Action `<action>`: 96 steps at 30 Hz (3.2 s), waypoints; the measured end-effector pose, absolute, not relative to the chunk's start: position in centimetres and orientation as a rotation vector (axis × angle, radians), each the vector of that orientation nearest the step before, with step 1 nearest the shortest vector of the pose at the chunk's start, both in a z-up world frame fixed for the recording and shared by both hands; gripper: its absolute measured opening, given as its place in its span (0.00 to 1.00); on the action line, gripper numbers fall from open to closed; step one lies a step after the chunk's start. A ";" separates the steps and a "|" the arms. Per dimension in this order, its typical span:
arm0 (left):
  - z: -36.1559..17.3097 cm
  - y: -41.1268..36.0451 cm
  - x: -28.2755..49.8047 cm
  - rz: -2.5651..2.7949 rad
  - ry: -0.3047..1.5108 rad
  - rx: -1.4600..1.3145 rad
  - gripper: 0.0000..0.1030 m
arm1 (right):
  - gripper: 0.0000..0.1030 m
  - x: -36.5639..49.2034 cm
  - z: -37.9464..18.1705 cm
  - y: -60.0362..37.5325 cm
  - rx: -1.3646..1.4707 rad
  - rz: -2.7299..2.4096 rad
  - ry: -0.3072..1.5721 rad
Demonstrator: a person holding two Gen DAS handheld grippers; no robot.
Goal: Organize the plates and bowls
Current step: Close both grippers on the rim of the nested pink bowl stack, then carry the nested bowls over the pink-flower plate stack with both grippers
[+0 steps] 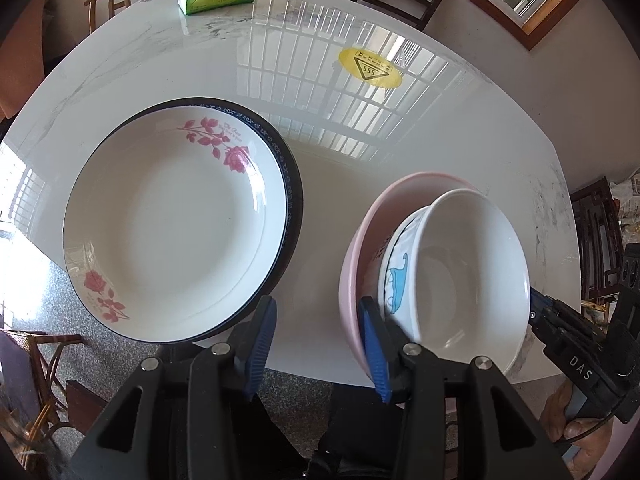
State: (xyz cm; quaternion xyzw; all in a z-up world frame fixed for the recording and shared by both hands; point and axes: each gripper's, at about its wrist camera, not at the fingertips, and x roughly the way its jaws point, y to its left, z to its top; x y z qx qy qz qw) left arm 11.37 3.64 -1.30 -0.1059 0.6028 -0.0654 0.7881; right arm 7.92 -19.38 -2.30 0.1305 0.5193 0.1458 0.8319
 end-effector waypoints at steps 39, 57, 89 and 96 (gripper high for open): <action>-0.9 2.5 10.7 -0.161 1.204 -0.248 0.08 | 0.13 10.4 -2.9 -19.8 0.294 0.365 1.207; 0.7 1.8 10.3 -0.158 1.186 -0.235 0.08 | 0.13 9.5 -2.5 -20.8 0.361 0.372 1.187; 5.8 8.0 8.6 -0.044 1.070 -0.284 0.07 | 0.13 10.7 1.5 -15.0 0.323 0.461 1.153; 6.2 10.5 8.4 -0.010 1.058 -0.312 0.06 | 0.13 11.2 1.9 -12.7 0.305 0.488 1.159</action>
